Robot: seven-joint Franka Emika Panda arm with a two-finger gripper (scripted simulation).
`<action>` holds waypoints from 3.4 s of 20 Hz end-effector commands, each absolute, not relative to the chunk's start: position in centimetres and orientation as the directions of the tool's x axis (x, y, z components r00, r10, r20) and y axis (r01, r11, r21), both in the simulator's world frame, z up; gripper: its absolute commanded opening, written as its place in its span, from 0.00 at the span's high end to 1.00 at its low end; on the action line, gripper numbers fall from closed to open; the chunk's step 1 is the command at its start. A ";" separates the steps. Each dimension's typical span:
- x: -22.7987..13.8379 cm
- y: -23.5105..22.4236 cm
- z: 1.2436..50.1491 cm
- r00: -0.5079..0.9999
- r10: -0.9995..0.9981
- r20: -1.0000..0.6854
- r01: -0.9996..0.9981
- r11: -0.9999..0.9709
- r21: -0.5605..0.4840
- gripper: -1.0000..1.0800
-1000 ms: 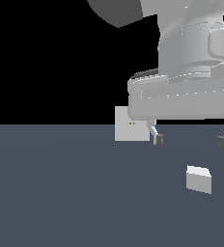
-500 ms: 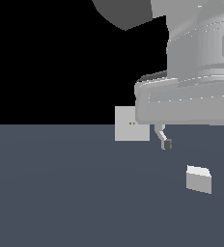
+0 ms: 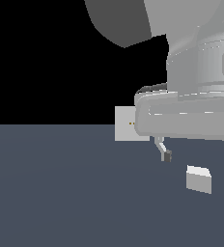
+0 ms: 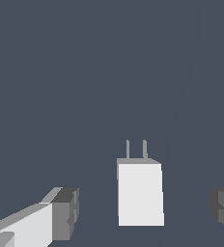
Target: Plug the charger into the wall socket.
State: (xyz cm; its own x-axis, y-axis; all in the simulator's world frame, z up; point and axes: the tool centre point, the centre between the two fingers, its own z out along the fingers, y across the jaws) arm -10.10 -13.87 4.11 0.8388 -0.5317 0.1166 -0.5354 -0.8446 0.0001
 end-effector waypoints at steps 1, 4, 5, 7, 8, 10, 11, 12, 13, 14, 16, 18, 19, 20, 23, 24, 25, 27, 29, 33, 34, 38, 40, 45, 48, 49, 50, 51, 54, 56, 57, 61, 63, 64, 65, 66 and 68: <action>-10.1 -13.8 2.9 0.839 -0.532 0.116 -0.535 -0.845 0.000 0.04; -10.1 -13.9 1.8 0.839 -0.532 0.116 -0.536 -0.844 0.000 0.04; -10.1 -13.9 1.6 0.839 -0.532 0.116 -0.536 -0.844 0.000 0.04; -10.1 -13.9 1.3 0.839 -0.532 0.116 -0.536 -0.844 0.000 0.04; -10.1 -13.9 1.2 0.839 -0.532 0.116 -0.536 -0.844 0.000 0.04; -10.1 -13.9 1.2 0.839 -0.532 0.116 -0.536 -0.844 0.000 1.00; -10.1 -13.9 1.2 0.839 -0.532 0.116 -0.536 -0.844 0.000 1.00; -10.1 -13.9 1.2 0.839 -0.532 0.116 -0.536 -0.844 0.000 1.00; -10.1 -13.9 1.2 0.839 -0.532 0.116 -0.536 -0.844 0.000 1.00; -10.1 -13.9 1.2 0.839 -0.532 0.116 -0.536 -0.844 0.000 1.00; -10.1 -13.9 1.2 0.839 -0.532 0.116 -0.536 -0.844 0.000 1.00; -10.1 -13.9 1.2 0.839 -0.532 0.116 -0.536 -0.844 0.000 1.00; -10.1 -13.9 1.2 0.839 -0.532 0.116 -0.536 -0.844 0.000 1.00; -10.1 -13.8 1.2 0.839 -0.532 0.116 -0.535 -0.845 -0.001 1.00; -9.9 -13.7 1.4 0.845 -0.523 0.116 -0.526 -0.850 -0.001 1.00; -9.7 -13.6 1.5 0.849 -0.516 0.116 -0.519 -0.855 0.000 1.00; -9.5 -13.5 1.7 0.854 -0.507 0.116 -0.510 -0.860 0.000 1.00; -8.9 -13.2 2.2 0.868 -0.482 0.116 -0.485 -0.874 0.001 1.00; -8.1 -12.8 2.9 0.886 -0.448 0.117 -0.451 -0.892 0.001 1.00; -6.0 -11.5 4.7 0.929 -0.352 0.117 -0.355 -0.935 0.003 1.00; -5.4 -11.0 5.2 0.939 -0.322 0.118 -0.325 -0.946 0.003 1.00; -3.2 -8.9 7.4 0.973 -0.199 0.118 -0.201 -0.980 0.003 1.00; -2.4 -8.0 8.2 0.982 -0.149 0.118 -0.150 -0.989 0.003 1.00; -1.1 -6.3 9.6 0.991 -0.064 0.117 -0.064 -0.998 0.001 1.00; -0.8 -5.8 10.0 0.992 -0.041 0.117 -0.041 -0.999 0.001 1.00; -0.8 -5.7 10.0 0.992 -0.038 0.117 -0.038 -0.999 0.000 1.00; -0.8 -5.7 10.0 0.993 -0.037 0.117 -0.037 -0.999 0.000 1.00; -0.8 -5.7 10.0 0.993 -0.037 0.117 -0.037 -0.999 0.000 1.00; -0.8 -5.7 10.0 0.992 -0.038 0.117 -0.038 -0.999 0.000 1.00; -0.7 -5.7 10.0 0.992 -0.038 0.117 -0.038 -0.999 0.000 1.00; -0.6 -5.7 10.0 0.992 -0.038 0.117 -0.038 -0.999 0.000 1.00; 0.1 -5.7 10.0 0.992 -0.038 0.117 -0.038 -0.999 0.000 1.00; 0.7 -5.7 10.0 0.992 -0.038 0.117 -0.038 -0.999 0.000 1.00; 1.0 -5.8 10.0 0.992 -0.038 0.117 -0.038 -0.999 0.000 1.00; 1.4 -5.8 10.0 0.992 -0.038 0.117 -0.038 -0.999 0.000 1.00; 1.8 -5.8 10.0 0.992 -0.037 0.117 -0.037 -0.999 0.000 1.00; 2.6 -5.8 10.0 0.992 -0.037 0.117 -0.037 -0.999 0.000 1.00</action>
State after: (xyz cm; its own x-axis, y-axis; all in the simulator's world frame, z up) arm 1.99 -5.78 9.99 0.9925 -0.0372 0.1163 -0.0375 -0.9993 0.0002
